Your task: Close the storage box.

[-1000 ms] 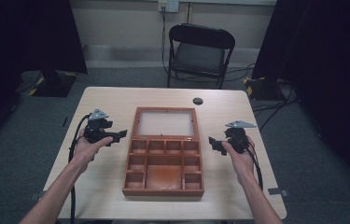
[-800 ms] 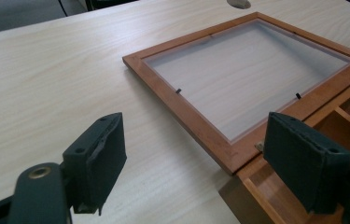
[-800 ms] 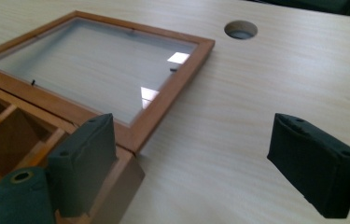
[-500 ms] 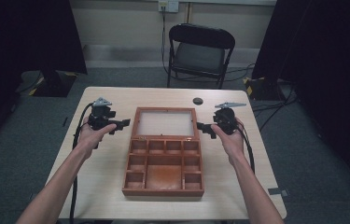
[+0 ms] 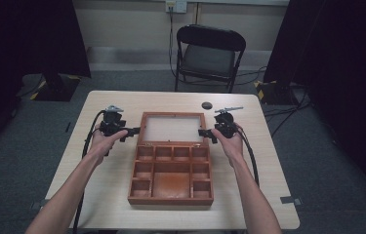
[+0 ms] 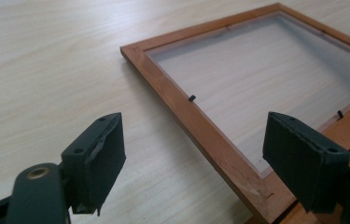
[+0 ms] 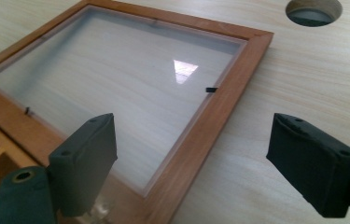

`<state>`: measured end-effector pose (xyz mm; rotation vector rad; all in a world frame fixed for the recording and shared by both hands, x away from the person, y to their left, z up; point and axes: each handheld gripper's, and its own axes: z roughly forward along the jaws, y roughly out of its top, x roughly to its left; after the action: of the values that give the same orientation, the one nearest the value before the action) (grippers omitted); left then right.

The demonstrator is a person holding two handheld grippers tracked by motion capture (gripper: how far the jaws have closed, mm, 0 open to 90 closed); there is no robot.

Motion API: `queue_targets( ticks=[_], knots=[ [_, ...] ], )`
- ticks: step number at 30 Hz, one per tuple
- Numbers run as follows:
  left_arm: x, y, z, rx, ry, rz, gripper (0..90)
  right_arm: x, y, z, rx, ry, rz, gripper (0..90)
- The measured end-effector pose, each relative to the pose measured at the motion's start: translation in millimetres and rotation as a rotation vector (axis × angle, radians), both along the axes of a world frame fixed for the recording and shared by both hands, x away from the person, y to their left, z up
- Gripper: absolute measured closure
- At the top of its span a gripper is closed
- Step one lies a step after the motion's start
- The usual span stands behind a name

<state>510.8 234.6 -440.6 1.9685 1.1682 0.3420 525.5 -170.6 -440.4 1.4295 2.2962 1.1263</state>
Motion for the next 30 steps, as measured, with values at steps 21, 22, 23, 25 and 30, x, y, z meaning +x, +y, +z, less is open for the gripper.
queue_targets(
  ticks=[21, 22, 23, 25, 30],
  knots=[
    [15.3, -25.4, -27.2, -0.034, 0.119, 0.002, 20.6, 7.8, 25.8, -22.8, 0.023, 0.081, -0.004, 14.6],
    [15.4, -26.7, -26.6, -0.034, 0.132, -0.003, 21.3, 7.3, 27.4, -23.4, 0.002, 0.071, -0.002, 13.1],
    [15.8, -28.4, -26.3, -0.041, 0.142, -0.009, 22.1, 7.3, 28.9, -24.7, 0.004, 0.08, -0.011, 12.0],
    [16.0, -29.8, -26.1, -0.048, 0.151, -0.016, 23.8, 8.4, 29.1, -26.3, 0.014, 0.089, -0.017, 10.5],
    [19.4, -31.8, -28.0, -0.062, 0.17, -0.015, 21.4, 10.2, 27.4, -29.8, 0.043, 0.109, -0.023, 9.4]
  ],
)
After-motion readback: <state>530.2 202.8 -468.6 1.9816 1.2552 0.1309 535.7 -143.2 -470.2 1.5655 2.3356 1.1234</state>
